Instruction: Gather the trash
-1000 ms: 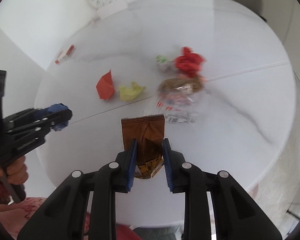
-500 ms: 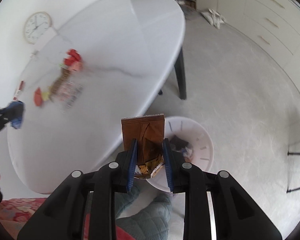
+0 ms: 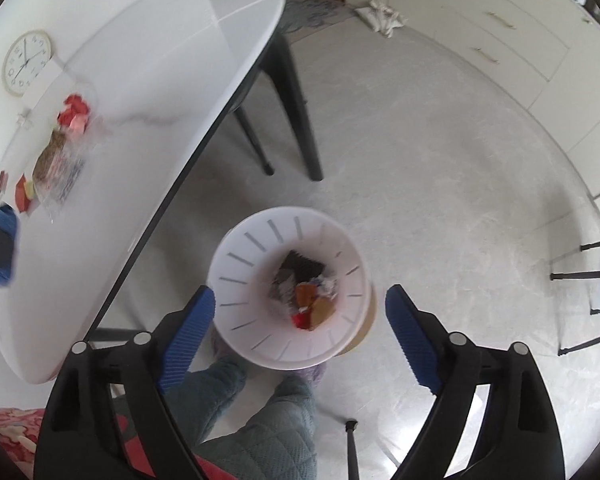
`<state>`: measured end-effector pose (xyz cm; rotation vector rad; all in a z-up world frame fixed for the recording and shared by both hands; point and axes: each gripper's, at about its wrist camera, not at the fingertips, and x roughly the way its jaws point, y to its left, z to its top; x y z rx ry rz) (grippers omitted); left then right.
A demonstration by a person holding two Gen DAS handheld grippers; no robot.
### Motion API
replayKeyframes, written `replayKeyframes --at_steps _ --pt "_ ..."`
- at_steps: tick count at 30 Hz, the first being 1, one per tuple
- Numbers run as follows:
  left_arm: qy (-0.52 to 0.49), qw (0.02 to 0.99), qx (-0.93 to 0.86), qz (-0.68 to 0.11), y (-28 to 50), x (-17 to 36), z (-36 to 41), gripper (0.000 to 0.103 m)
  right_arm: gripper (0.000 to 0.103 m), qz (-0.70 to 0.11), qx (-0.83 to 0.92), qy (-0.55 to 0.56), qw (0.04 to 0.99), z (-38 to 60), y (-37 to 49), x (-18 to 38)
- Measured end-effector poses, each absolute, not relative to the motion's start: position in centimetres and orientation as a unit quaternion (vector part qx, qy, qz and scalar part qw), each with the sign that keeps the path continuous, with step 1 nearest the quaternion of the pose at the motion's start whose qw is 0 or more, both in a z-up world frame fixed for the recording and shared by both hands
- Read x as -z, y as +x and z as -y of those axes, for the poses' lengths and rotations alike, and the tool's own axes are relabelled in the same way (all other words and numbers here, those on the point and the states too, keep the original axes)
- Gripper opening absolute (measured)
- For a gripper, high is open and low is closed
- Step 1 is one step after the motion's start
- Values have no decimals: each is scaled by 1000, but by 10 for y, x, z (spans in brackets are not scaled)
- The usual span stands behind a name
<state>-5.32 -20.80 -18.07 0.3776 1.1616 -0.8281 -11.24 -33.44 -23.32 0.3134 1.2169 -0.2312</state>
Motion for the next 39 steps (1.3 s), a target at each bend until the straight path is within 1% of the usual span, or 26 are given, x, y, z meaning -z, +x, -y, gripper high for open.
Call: replayKeyframes --at_steps 3,7,9,10,11,12,14,17,19,23,32,39 --pt "174 720 391 -547 -59 196 232 31 96 -550 153 139 809 358 -124 213" --pt "173 695 402 -571 -65 219 258 31 97 -539 178 145 811 382 -134 198" --pt "176 689 401 -578 -69 227 268 34 97 -535 183 149 811 388 -139 195" --pt "177 685 400 -582 -71 232 272 44 97 -532 185 149 813 391 -141 193" --pt "177 685 398 -584 -73 234 275 56 97 -531 186 148 813 393 -142 192" --pt "175 687 395 -584 -74 235 277 62 97 -531 188 148 813 394 -142 192" --pt "174 692 390 -582 -76 235 280 77 97 -530 187 149 813 396 -143 192" --pt "181 699 387 -574 -78 230 283 87 97 -532 184 151 812 396 -143 194" --pt "185 705 383 -568 -79 226 281 91 97 -532 181 153 813 396 -144 191" --pt "187 714 373 -563 -77 221 277 95 97 -532 175 152 814 392 -140 190" --pt "165 739 344 -555 -67 202 247 95 97 -524 151 141 826 366 -124 179" --pt "129 774 299 -543 -43 176 195 95 97 -508 107 134 844 332 -101 160"
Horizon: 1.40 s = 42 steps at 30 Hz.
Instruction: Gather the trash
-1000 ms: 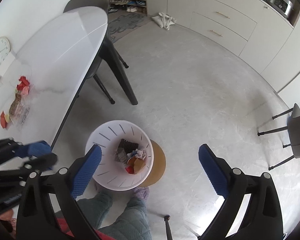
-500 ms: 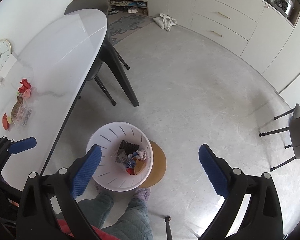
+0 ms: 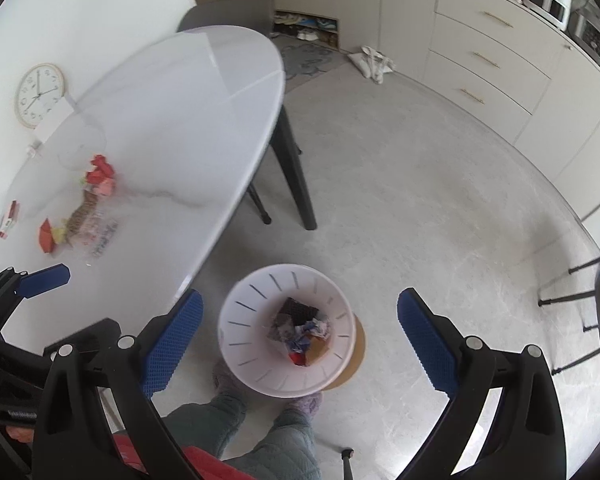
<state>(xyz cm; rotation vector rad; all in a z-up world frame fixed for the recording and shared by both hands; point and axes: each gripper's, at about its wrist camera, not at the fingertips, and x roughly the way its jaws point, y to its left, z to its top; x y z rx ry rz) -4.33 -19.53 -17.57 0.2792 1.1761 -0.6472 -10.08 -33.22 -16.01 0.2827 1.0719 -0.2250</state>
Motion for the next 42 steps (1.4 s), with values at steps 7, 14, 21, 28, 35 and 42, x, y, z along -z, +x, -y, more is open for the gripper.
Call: replayKeyframes --at_steps 7,14,21,28,35,42 --pt "102 819 210 -525 -6 152 105 95 100 -505 35 123 854 270 -56 154" --pt "56 837 134 -528 32 148 14 95 100 -517 -27 164 840 196 5 167" --pt "26 834 106 -541 68 162 -54 95 100 -536 21 223 814 144 61 199" --pt "-1 822 94 -562 99 182 -91 95 100 -551 105 242 792 122 102 229" --pt "-30 809 75 -582 126 200 -98 95 91 -575 132 204 781 108 115 245" --pt "-98 792 31 -602 144 217 -105 95 71 -579 84 219 781 113 118 252"
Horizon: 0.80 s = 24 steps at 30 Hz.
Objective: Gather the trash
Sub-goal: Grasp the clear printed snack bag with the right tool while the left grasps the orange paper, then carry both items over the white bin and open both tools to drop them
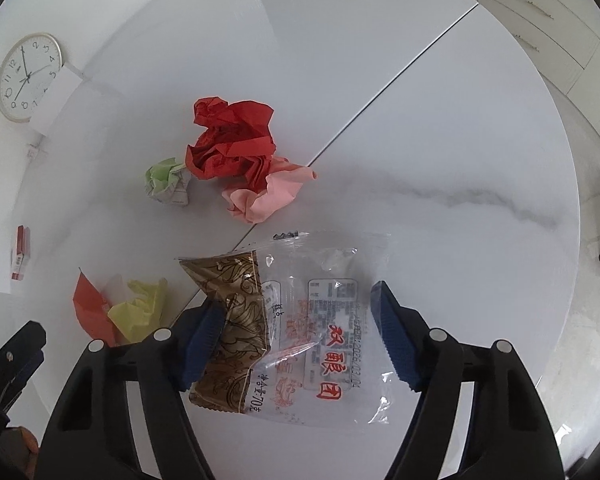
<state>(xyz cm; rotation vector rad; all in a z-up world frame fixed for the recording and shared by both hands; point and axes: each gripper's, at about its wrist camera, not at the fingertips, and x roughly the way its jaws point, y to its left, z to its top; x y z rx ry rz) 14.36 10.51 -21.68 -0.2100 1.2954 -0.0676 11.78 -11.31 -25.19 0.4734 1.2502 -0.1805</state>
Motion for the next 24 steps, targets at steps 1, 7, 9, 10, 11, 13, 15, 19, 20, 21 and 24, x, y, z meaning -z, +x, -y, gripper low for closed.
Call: replayKeyframes --at_steps 1,7,9,10,11,13,15,19,20,21,24 --pt "-101 789 28 -605 145 218 -105 95 68 -577 78 219 783 115 117 251" --pt "-142 769 3 -624 155 235 -101 95 58 -568 54 210 794 123 107 237" --pt "-158 758 -8 -633 159 243 -100 93 58 -563 50 205 799 126 103 232" --pt "-167 752 -15 -638 161 248 -99 90 58 -561 47 203 801 129 103 228" --pt "-174 747 -19 -642 163 252 -98 86 58 -559 45 202 803 134 100 225" --pt "-184 739 -31 -647 166 259 -95 80 58 -554 38 198 808 136 95 219" --pt "-193 731 -41 -653 169 266 -93 73 58 -551 33 193 811 139 91 215" --pt "-202 727 -55 -654 174 273 -89 56 58 -548 22 190 814 148 78 207" --pt "-199 730 -53 -651 175 274 -87 48 58 -547 20 189 815 149 75 204" --pt "-195 730 -50 -653 176 275 -85 44 58 -547 19 188 816 149 76 204" --pt "-186 733 -53 -652 176 276 -84 37 58 -541 16 185 820 154 68 197"
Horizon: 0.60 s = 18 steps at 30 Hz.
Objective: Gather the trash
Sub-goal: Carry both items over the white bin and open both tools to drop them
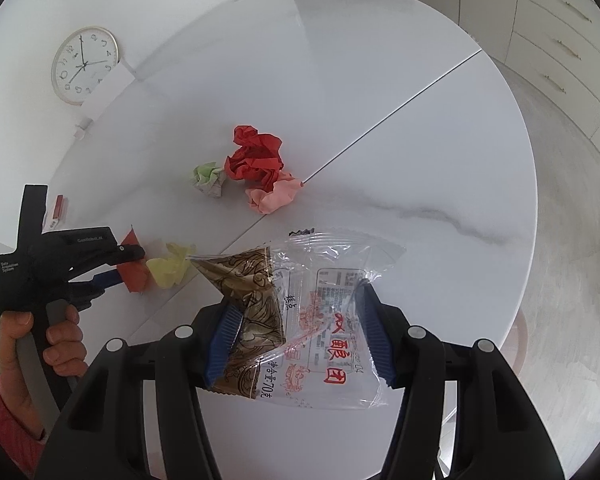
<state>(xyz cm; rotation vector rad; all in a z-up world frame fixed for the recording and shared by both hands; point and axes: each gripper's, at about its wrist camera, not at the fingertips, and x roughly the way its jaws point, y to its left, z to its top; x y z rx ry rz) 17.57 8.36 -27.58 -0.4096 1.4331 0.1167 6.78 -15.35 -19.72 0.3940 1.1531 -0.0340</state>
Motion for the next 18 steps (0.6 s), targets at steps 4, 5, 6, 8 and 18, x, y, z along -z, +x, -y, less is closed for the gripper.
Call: replayKeyframes --at_steps 4,5,6,8,18 --pt "-168 742 -58 -646 173 269 -84 36 58 -532 15 187 826 168 52 187" --pt "-163 748 -55 -641 170 264 -84 36 58 -529 16 188 827 171 49 184" --pt "-155 754 -50 -637 168 258 -83 36 58 -525 19 190 829 174 47 181" --pt "-133 765 -36 -629 160 240 -79 36 58 -509 34 187 840 188 30 168" --pt "-15 790 118 -602 86 171 19 36 59 -508 131 180 832 276 -62 177"
